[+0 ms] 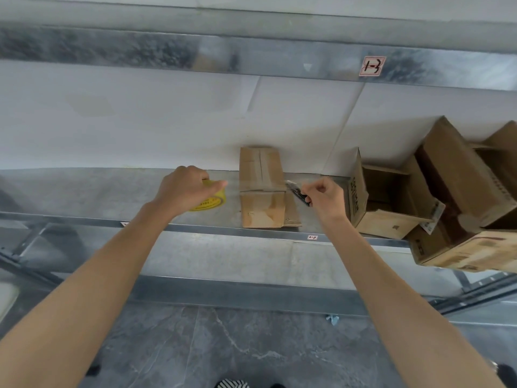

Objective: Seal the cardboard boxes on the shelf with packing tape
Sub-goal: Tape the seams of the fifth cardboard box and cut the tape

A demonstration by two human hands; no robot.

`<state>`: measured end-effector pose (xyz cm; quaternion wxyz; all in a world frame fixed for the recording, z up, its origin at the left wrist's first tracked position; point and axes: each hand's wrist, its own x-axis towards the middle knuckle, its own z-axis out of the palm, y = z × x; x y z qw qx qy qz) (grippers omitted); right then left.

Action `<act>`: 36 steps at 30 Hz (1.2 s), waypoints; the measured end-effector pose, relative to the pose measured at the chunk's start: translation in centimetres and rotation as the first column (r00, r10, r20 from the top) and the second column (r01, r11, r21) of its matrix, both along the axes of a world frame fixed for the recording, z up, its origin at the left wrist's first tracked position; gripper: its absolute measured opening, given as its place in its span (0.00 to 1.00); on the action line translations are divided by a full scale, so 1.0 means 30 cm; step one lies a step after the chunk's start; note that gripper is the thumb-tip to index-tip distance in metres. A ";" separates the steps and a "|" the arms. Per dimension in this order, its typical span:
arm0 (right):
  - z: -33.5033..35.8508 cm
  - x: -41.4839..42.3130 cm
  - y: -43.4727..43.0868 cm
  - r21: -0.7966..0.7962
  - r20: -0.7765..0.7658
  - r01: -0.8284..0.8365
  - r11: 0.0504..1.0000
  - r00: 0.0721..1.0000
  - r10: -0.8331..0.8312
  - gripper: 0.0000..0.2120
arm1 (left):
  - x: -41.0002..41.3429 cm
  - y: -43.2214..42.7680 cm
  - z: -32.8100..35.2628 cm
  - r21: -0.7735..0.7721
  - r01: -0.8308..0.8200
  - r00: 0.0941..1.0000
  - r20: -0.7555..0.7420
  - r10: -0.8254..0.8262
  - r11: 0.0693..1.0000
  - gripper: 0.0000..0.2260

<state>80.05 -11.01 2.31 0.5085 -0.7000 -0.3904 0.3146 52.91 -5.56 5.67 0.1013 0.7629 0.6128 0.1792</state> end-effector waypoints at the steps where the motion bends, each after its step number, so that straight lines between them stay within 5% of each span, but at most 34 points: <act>1: -0.009 0.003 0.006 -0.005 -0.007 0.000 1.000 1.000 0.000 0.10 | 0.004 0.008 -0.011 -0.012 -0.001 1.000 -0.008 0.001 1.000 0.25; 13: -0.187 -0.016 0.036 -0.153 -0.119 -0.029 0.988 0.993 0.011 0.04 | 0.095 0.006 -0.185 -0.118 -0.064 0.997 -0.056 0.057 0.991 0.25; 21: -0.258 -0.062 0.086 -0.186 -0.247 -0.095 0.978 0.968 0.047 0.09 | 0.155 -0.020 -0.228 -0.094 -0.123 0.992 0.001 0.124 0.988 0.23; 26: -0.299 -0.021 0.112 -0.341 -0.076 -0.171 0.925 0.985 0.155 0.04 | 0.150 -0.026 -0.232 -0.115 -0.129 0.990 0.036 0.134 0.985 0.24; 30: -0.303 0.061 0.162 -0.289 0.264 -0.137 0.947 0.940 0.217 0.02 | 0.152 -0.023 -0.229 -0.144 -0.147 0.987 0.038 0.154 0.979 0.24; 36: -0.334 0.183 0.282 -0.300 0.548 -0.094 0.949 0.798 0.252 0.17 | 0.156 -0.030 -0.241 -0.186 -0.215 0.974 0.028 0.224 0.959 0.25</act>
